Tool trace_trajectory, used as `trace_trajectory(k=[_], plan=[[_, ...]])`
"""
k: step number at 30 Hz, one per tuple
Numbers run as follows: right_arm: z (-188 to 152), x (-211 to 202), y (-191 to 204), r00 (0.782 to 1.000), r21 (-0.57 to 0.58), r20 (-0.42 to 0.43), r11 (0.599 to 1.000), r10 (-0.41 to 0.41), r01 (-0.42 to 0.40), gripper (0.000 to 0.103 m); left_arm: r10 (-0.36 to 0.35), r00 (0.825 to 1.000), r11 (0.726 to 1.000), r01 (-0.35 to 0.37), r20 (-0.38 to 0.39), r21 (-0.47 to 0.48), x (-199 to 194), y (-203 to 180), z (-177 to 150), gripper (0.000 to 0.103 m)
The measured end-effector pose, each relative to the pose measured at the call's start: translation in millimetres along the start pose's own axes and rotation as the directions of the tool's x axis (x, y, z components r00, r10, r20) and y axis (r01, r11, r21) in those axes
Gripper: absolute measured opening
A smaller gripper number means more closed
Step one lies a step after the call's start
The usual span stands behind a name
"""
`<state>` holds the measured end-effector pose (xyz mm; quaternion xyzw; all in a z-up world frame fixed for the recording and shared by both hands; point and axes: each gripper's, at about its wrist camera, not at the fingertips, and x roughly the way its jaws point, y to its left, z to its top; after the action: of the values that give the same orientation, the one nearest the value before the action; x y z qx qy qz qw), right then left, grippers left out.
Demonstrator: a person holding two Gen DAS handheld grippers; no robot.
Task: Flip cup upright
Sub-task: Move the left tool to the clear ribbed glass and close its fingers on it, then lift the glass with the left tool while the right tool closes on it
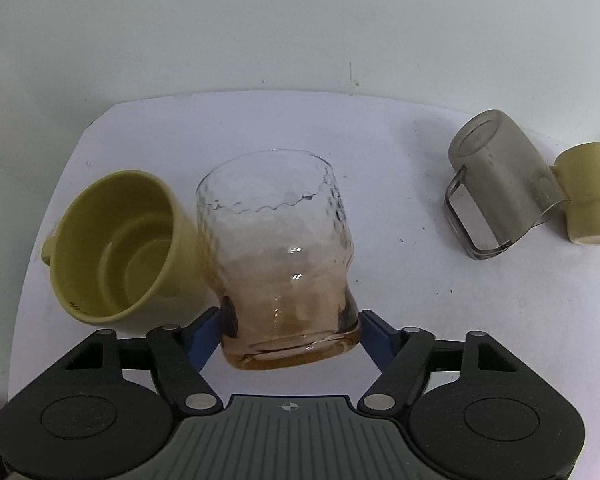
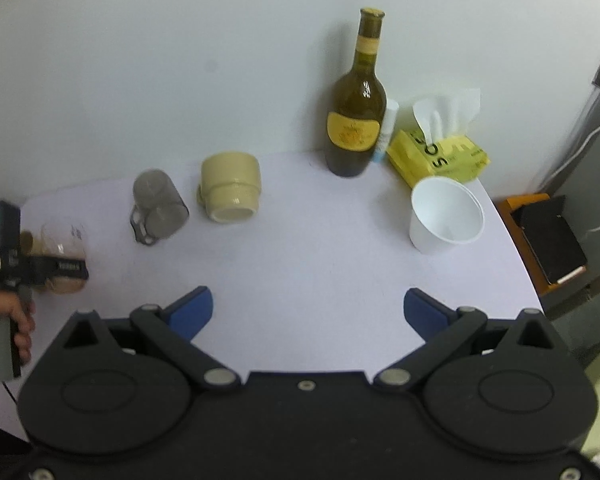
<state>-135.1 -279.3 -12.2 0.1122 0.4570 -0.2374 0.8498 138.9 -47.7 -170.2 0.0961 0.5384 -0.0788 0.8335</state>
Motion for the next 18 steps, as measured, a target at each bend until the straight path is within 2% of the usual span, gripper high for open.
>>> trace_trajectory(k=[10, 18], plan=[[5, 1, -10, 1.000, 0.000, 0.017, 1.000, 0.006, -0.006, 0.103, 0.007, 1.000, 0.999, -0.007, -0.013, 0.045, -9, -24, -15, 0.067], [10, 7, -24, 1.000, -0.044, 0.012, 0.999, 0.022, -0.022, 0.103, -0.030, 0.999, 0.997, 0.031, -0.016, 0.072, -27, -86, -50, 0.067]])
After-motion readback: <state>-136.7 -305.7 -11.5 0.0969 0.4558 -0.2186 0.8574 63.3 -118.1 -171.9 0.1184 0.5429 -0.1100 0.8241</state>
